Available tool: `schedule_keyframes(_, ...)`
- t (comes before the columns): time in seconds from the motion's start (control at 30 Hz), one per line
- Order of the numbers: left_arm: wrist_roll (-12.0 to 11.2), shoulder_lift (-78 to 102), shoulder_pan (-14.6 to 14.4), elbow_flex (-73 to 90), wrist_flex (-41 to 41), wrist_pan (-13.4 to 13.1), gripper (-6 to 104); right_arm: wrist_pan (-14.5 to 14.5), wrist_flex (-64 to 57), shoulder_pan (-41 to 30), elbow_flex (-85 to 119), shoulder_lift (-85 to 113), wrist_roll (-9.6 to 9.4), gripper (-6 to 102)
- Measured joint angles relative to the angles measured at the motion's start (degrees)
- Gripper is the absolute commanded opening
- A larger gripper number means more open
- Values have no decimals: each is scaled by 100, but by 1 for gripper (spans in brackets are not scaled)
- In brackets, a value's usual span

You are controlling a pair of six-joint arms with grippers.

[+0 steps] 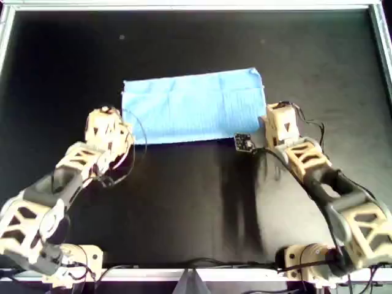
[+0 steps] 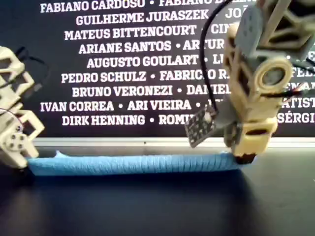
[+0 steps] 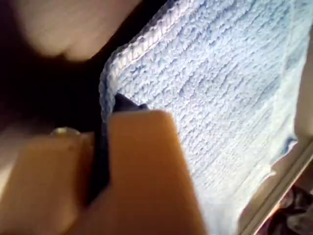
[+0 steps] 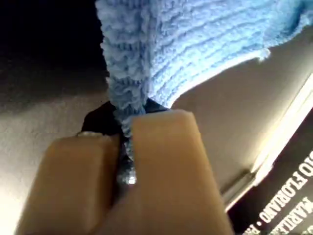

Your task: Fold a cloth

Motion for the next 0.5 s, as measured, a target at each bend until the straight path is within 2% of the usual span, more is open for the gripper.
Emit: schedule_keyframes(0.5, 0, 932, -44, 800, 0, 44, -2, -26, 0, 18, 1336, 1468, 0, -1)
